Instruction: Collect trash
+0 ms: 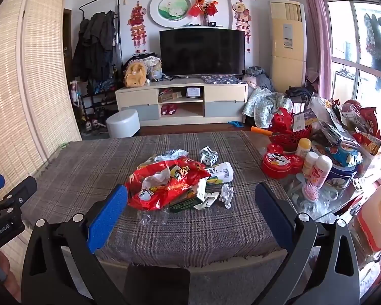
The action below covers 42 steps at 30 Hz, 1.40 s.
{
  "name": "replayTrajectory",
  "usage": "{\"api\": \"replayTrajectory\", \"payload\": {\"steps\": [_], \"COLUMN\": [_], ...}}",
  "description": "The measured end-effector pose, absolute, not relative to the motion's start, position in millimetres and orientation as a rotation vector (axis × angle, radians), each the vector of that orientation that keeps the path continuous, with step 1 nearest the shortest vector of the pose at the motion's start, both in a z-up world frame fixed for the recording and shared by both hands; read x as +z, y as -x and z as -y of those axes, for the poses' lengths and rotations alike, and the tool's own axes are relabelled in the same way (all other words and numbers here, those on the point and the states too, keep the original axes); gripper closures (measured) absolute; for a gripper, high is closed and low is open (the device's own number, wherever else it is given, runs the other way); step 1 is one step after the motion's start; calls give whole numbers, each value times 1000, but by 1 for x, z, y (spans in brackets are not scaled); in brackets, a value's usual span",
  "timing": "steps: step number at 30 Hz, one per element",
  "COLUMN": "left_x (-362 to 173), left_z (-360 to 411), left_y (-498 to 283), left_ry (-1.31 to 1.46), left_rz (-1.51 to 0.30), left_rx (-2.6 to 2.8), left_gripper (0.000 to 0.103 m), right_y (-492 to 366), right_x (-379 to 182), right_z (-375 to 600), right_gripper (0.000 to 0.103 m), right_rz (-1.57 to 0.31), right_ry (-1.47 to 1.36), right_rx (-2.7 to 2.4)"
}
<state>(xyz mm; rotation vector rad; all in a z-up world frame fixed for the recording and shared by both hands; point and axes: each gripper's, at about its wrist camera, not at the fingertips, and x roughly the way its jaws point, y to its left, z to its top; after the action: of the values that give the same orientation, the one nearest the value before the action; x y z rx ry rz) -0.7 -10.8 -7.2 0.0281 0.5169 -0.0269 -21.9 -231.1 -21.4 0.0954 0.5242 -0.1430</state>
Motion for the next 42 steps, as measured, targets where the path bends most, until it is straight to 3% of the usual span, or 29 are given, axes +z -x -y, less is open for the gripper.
{"api": "replayTrajectory", "payload": {"steps": [42], "left_x": [4], "left_z": [5], "left_y": [4], "left_ry": [-24], "left_rz": [-513], "left_rx": [-36], "left_gripper": [8], "right_y": [24], "right_x": [-12], "right_z": [232], "right_gripper": [3], "right_rz": [-520], "right_ry": [-102], "right_rx": [-142]}}
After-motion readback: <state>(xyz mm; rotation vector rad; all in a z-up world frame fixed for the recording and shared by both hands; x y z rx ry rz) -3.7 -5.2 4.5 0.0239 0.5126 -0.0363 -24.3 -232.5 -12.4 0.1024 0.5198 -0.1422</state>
